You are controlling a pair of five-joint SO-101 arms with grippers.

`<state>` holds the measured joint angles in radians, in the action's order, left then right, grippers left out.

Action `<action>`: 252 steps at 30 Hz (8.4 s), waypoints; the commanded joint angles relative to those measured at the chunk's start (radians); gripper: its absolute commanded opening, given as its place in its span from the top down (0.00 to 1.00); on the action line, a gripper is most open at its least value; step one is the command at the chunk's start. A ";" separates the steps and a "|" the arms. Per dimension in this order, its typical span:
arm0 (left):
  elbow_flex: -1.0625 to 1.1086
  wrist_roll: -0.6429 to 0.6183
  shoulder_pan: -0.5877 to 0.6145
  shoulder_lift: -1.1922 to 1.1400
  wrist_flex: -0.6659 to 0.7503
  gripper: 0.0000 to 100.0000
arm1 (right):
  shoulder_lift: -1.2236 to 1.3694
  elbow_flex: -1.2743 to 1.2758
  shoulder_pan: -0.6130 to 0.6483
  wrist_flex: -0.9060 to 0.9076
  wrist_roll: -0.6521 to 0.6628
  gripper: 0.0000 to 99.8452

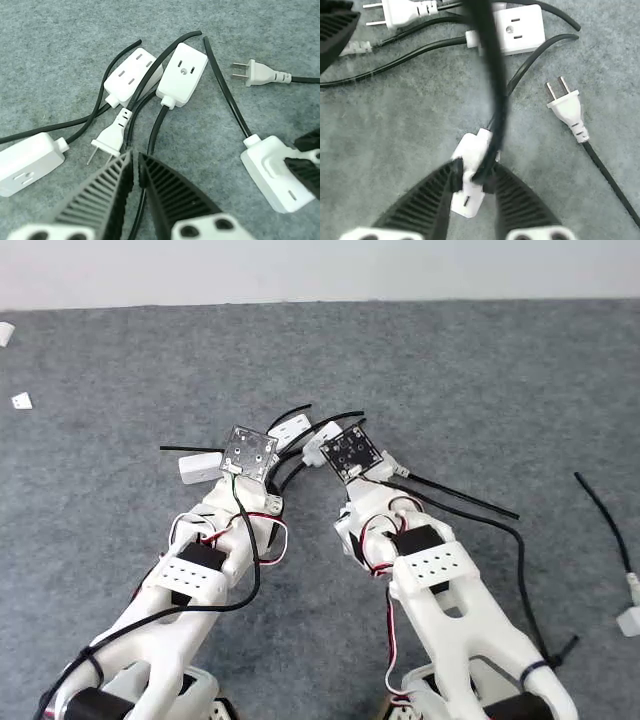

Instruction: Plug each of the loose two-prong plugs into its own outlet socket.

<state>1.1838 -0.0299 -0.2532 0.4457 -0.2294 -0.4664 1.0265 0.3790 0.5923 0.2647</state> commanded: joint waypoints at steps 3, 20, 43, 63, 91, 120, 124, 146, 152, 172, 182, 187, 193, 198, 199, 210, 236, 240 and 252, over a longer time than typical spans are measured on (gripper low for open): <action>-0.010 -0.003 0.008 0.023 -0.008 0.99 | 0.028 -0.017 0.061 0.064 -0.071 0.78; -0.012 -0.003 0.009 0.025 -0.008 0.99 | 0.249 -0.196 0.087 0.062 -0.143 0.78; -0.012 -0.003 0.009 0.023 -0.009 0.99 | 0.038 -0.287 -0.338 0.308 -0.100 0.99; -0.061 -0.003 0.008 0.011 -0.109 0.98 | 0.366 -0.344 -1.337 -0.045 0.187 0.96; -0.449 -0.005 0.072 -0.371 -0.356 0.80 | -0.484 0.000 -0.627 0.430 -0.143 0.79; -1.029 -0.026 0.034 -0.878 -0.833 0.99 | -0.647 0.255 -0.555 0.225 -0.140 0.79; -1.029 -0.026 0.032 -0.878 -0.835 0.99 | -0.645 0.255 -0.555 0.225 -0.140 0.79; -0.435 -0.031 -0.198 0.084 -0.838 0.99 | -0.648 0.296 -0.536 0.147 -0.135 0.79; -0.377 -0.031 -0.204 0.523 -1.042 0.99 | -0.648 0.298 -0.539 0.147 -0.135 0.79; -0.007 0.020 -0.057 0.486 -0.724 0.92 | -0.648 0.298 -0.545 0.150 -0.135 0.79; -0.070 0.203 -0.037 0.127 -0.580 0.80 | -0.644 0.298 -0.544 0.147 -0.135 0.79; -0.206 0.253 -0.052 -0.057 -0.580 0.83 | -0.642 0.298 -0.536 0.143 -0.135 0.79; -0.266 0.279 -0.146 -0.133 -0.580 0.87 | -0.641 0.299 -0.522 0.145 -0.097 0.79; -0.268 0.276 -0.250 -0.086 -0.580 0.98 | -0.647 0.299 -0.526 0.145 -0.094 0.79; -0.269 0.275 -0.272 -0.084 -0.580 0.99 | -0.647 0.299 -0.526 0.145 -0.094 0.79; -0.275 0.270 -0.376 -0.167 -0.485 0.99 | -0.648 0.298 -0.558 0.142 -0.092 0.79; -0.693 0.278 -0.101 -0.554 -0.644 0.99 | -0.647 0.298 -0.552 0.142 -0.092 0.79; -0.742 0.278 -0.012 -0.560 -0.638 0.99 | -0.645 0.298 -0.552 0.142 -0.092 0.79; -0.745 0.273 0.150 -0.568 -0.585 0.99 | -0.641 0.298 -0.550 0.142 -0.092 0.79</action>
<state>0.4810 0.2463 -0.1611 -0.1266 -0.8447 -1.1001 1.3349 -0.1657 0.7534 0.1603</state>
